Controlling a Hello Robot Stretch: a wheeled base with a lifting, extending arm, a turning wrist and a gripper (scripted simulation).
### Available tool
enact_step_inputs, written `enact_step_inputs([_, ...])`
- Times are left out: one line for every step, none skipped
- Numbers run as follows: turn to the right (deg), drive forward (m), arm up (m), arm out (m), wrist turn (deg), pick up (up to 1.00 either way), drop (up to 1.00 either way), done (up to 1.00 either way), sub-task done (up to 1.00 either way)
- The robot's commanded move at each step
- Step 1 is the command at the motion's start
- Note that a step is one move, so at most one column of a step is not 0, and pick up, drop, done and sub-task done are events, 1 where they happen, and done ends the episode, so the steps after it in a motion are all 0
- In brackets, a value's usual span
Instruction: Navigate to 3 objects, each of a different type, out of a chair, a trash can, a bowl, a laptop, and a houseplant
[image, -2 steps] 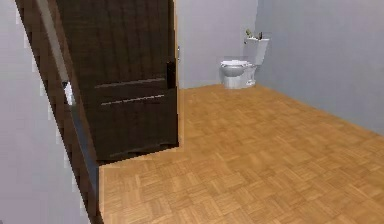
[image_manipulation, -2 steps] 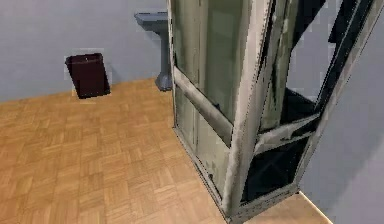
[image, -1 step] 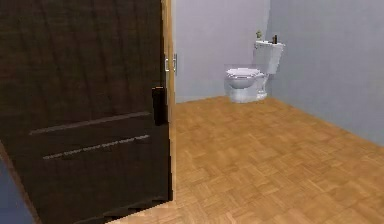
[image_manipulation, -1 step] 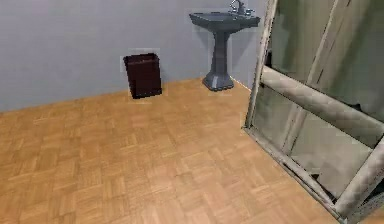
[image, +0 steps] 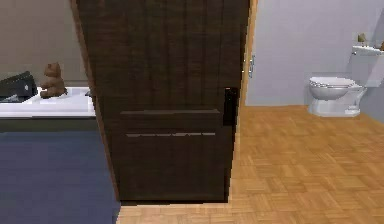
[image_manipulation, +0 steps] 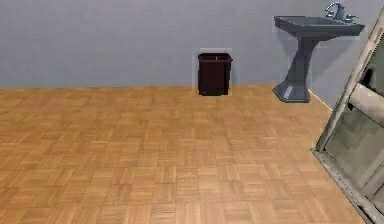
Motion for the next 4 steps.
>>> enact_step_inputs([0.0,0.45,0.0,0.0,0.0,0.0,0.0,0.0,0.0])
enact_step_inputs([-45.0,0.0,0.0,0.0,0.0,0.0,0.0,0.0,0.0])
enact_step_inputs([-27.0,0.0,0.0,0.0,0.0,0.0,0.0,0.0,0.0])
enact_step_inputs([0.0,0.95,0.0,0.0,0.0,0.0,0.0,0.0,0.0])
